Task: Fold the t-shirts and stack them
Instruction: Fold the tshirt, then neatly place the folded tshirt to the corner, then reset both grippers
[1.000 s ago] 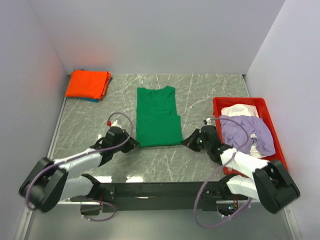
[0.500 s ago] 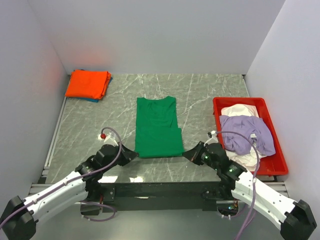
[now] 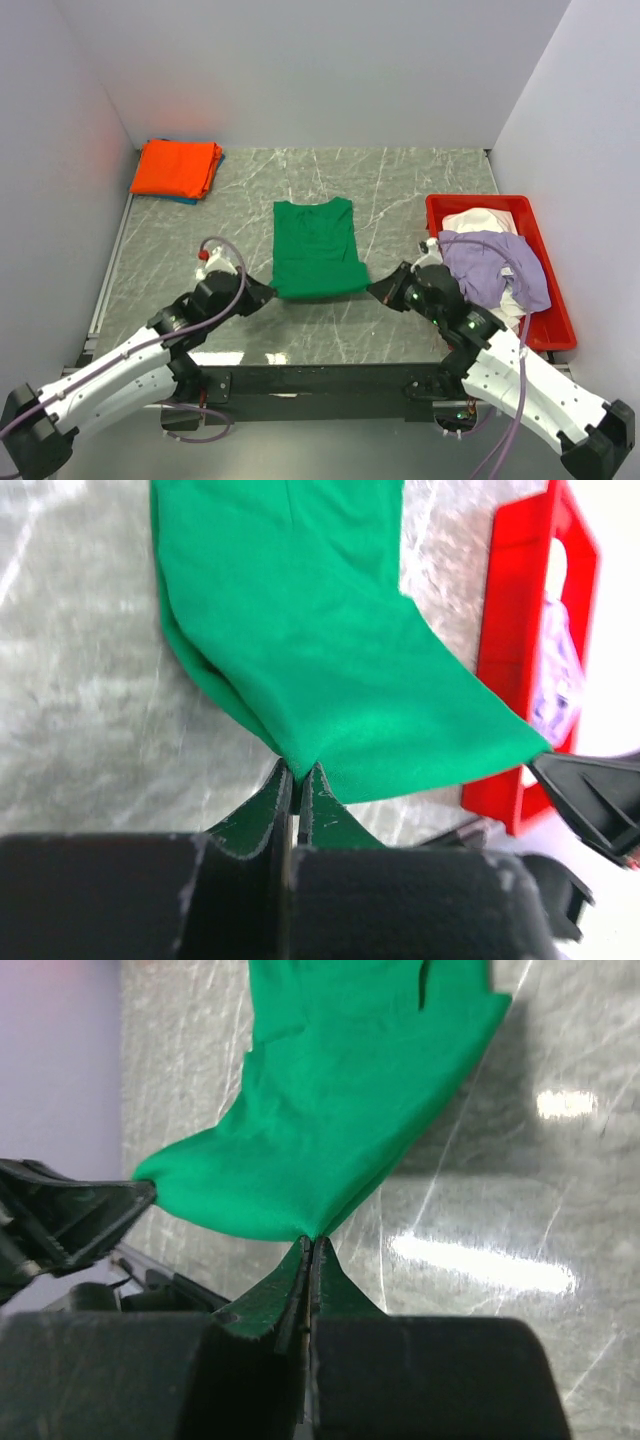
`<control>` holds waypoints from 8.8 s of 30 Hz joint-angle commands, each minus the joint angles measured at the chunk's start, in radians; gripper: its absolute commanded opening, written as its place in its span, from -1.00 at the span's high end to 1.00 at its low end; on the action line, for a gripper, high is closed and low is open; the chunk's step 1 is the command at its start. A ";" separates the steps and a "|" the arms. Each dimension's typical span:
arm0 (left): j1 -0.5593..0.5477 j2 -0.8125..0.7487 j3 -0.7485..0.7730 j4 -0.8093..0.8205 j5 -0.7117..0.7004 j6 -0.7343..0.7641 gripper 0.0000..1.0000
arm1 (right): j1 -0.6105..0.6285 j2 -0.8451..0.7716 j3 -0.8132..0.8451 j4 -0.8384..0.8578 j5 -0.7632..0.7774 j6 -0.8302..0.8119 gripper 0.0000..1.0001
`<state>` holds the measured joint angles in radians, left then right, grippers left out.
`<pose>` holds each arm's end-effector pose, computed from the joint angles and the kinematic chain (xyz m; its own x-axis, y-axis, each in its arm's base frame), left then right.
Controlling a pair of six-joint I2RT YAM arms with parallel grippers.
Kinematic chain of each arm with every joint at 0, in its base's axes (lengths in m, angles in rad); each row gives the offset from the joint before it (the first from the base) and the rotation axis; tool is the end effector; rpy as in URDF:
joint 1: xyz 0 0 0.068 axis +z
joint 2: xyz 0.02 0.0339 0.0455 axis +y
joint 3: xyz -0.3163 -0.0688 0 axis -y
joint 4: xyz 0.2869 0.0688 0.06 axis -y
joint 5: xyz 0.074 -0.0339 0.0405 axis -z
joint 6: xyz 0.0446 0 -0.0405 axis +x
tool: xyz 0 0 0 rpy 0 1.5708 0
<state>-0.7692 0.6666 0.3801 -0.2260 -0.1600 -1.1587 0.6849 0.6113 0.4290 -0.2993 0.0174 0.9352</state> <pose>0.1245 -0.1107 0.2277 -0.6789 -0.6018 -0.4207 -0.0877 0.6353 -0.7673 0.1237 0.1001 0.2471 -0.7123 0.4570 -0.5326 -0.0797 0.7013 0.7084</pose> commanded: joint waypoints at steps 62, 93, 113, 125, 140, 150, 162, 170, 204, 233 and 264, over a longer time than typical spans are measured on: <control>0.524 1.177 0.841 0.131 0.322 0.384 -0.50 | -0.269 1.306 1.033 -0.078 -0.223 -0.381 0.02; 0.459 1.472 1.083 -0.116 0.220 0.464 -0.03 | -0.317 1.342 0.970 -0.060 -0.211 -0.424 0.09; 0.484 1.633 1.563 -0.438 -0.450 0.715 0.99 | -0.180 0.875 0.553 0.043 -0.088 -0.352 0.10; 0.571 1.601 1.608 -0.160 -0.637 1.204 0.99 | -0.150 0.826 0.519 0.019 -0.059 -0.383 0.10; 0.594 1.567 1.721 0.056 -0.765 1.613 0.99 | -0.117 0.898 0.553 0.009 -0.019 -0.389 0.13; 0.608 1.585 1.824 0.074 -0.721 1.702 0.99 | -0.105 0.910 0.591 -0.014 -0.019 -0.395 0.14; 0.616 1.513 1.803 0.067 -0.622 1.711 0.99 | -0.096 0.921 0.619 -0.024 0.007 -0.398 0.16; 0.613 1.450 1.775 0.048 -0.598 1.693 0.99 | -0.090 0.921 0.619 -0.023 0.013 -0.398 0.17; 0.650 1.479 1.723 0.068 -0.515 1.631 0.99 | -0.087 0.979 0.637 -0.029 0.023 -0.404 0.21; 0.894 1.472 1.596 0.163 -0.262 1.053 -0.99 | -0.084 0.976 0.643 0.006 0.009 -0.404 0.20; 0.238 0.558 0.502 0.148 -0.185 0.519 -0.99 | -0.085 0.443 0.418 0.005 0.133 -0.362 0.19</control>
<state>-0.4351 1.2980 0.9306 -0.0593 -0.3023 -0.6163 0.5934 1.1187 0.8783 -0.2924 0.0978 0.5594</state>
